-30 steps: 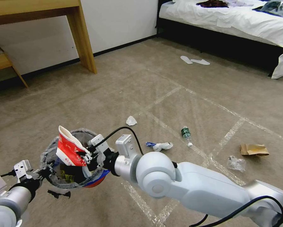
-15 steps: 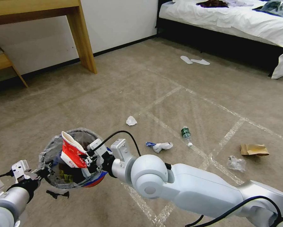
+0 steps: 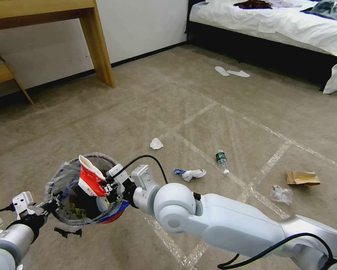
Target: Pick up the trash bin and place the garbage on the floor into it.
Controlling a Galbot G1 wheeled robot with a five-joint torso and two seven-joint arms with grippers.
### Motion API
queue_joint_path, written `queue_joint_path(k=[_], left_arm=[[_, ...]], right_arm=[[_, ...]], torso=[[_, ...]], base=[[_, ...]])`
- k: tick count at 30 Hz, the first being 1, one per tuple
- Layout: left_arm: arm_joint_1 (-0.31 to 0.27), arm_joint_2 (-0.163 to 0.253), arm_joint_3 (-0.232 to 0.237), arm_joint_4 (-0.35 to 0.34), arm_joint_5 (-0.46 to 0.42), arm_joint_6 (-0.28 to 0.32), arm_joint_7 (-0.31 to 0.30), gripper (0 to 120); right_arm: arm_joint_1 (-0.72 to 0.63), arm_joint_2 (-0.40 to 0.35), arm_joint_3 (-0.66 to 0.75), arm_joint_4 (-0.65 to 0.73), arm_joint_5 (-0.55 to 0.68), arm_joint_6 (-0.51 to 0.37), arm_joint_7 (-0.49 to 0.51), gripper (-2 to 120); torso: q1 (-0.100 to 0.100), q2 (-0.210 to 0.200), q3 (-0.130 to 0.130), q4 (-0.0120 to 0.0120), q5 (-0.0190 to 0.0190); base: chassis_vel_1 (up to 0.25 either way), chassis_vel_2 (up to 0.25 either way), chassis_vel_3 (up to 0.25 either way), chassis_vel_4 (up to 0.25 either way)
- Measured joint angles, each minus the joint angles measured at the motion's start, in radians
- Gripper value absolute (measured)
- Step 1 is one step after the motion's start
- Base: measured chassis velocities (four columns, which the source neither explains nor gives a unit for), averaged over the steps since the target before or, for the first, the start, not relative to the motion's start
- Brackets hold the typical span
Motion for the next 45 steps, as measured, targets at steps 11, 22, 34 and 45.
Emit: queue_joint_path(k=[11, 22, 34, 45], left_arm=[[0.003, -0.003, -0.003, 0.0, 0.002, 0.0, 0.001, 0], [0.003, -0.001, -0.004, 0.006, 0.003, 0.0, 0.002, 0], [0.005, -0.001, -0.007, 0.011, 0.005, 0.0, 0.003, 0], [0.01, 0.0, -0.024, 0.004, 0.001, 0.0, 0.004, 0]], right_arm=[[0.008, 0.02, -0.013, -0.017, -0.015, 0.006, -0.016, 10], [0.008, 0.017, -0.014, -0.014, -0.024, 0.004, -0.02, 47], [-0.008, 0.013, 0.002, -0.01, -0.04, 0.028, -0.04, 92], [-0.056, -0.006, 0.21, 0.023, -0.122, 0.396, -0.25, 100]], torso=[[0.0, 0.0, 0.0, 0.0, 0.0], [0.0, 0.0, 0.0, 0.0, 0.0], [0.0, 0.0, 0.0, 0.0, 0.0], [0.0, 0.0, 0.0, 0.0001, 0.0001]], base=[[0.0, 0.0, 0.0, 0.0], [0.0, 0.0, 0.0, 0.0], [0.0, 0.0, 0.0, 0.0], [0.0, 0.0, 0.0, 0.0]])
